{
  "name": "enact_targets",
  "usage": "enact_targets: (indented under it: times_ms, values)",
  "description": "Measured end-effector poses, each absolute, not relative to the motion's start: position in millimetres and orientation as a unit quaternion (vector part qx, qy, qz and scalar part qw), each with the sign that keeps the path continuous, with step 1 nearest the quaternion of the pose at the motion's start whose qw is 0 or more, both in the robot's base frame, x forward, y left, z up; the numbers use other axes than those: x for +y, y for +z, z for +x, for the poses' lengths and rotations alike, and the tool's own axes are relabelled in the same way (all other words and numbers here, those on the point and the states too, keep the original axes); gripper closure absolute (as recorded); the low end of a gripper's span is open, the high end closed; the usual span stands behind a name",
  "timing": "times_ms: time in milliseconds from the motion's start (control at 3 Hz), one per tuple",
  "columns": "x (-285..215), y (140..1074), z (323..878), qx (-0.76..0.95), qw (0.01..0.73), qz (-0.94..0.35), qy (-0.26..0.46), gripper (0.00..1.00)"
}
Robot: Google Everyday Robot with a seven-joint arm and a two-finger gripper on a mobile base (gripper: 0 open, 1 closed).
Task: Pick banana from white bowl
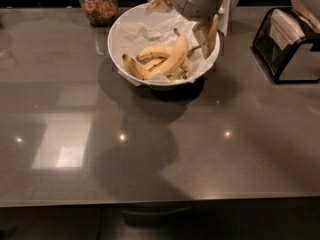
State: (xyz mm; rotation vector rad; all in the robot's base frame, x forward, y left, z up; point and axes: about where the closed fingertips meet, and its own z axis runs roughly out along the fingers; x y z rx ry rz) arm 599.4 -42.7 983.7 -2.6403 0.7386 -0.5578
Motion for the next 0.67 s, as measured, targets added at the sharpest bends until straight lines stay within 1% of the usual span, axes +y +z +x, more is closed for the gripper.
enact_targets:
  times_ms: [333,667]
  values:
    - [-37.2,973.8,612.2,0.216,0.127,-0.944,-0.213,0.29]
    - [-34.5,961.0,624.7,0.189,0.099,-0.953,-0.215,0.39]
